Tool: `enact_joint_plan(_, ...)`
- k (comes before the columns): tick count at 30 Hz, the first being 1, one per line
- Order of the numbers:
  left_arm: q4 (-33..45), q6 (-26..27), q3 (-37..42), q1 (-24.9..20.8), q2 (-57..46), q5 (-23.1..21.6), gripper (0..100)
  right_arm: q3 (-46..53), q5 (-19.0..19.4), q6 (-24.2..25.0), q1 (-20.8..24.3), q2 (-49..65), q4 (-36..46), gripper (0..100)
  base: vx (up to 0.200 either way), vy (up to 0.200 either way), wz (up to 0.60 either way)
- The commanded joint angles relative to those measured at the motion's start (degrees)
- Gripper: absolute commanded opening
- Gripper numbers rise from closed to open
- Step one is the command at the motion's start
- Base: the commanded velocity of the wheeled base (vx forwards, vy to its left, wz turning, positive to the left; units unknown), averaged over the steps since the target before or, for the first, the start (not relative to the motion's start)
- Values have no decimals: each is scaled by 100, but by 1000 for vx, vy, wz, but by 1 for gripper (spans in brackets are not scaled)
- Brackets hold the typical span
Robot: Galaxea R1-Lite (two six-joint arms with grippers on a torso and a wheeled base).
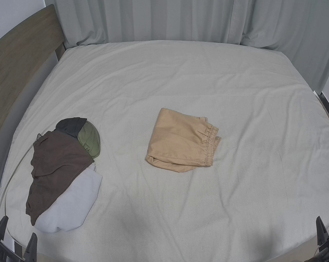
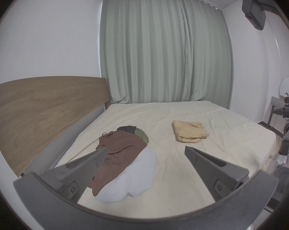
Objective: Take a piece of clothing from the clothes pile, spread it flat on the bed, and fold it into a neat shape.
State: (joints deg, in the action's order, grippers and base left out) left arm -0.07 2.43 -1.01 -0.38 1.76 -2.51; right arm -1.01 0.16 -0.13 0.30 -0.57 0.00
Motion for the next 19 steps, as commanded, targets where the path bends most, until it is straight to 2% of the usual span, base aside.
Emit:
enact_joint_plan(1, -1, -14, 101, 47, -176, 5, 100, 101, 2, -4, 5, 57, 0, 100, 0, 0, 0)
enact_joint_plan(8, 7, -225, 101, 38, -176, 154, 100, 101, 2, 5, 5, 57, 0, 100, 0, 0, 0)
enact_joint_plan(19, 7, -207, 101, 38, -176, 163, 100, 101, -16, 66, 5, 57, 0, 100, 0, 0, 0)
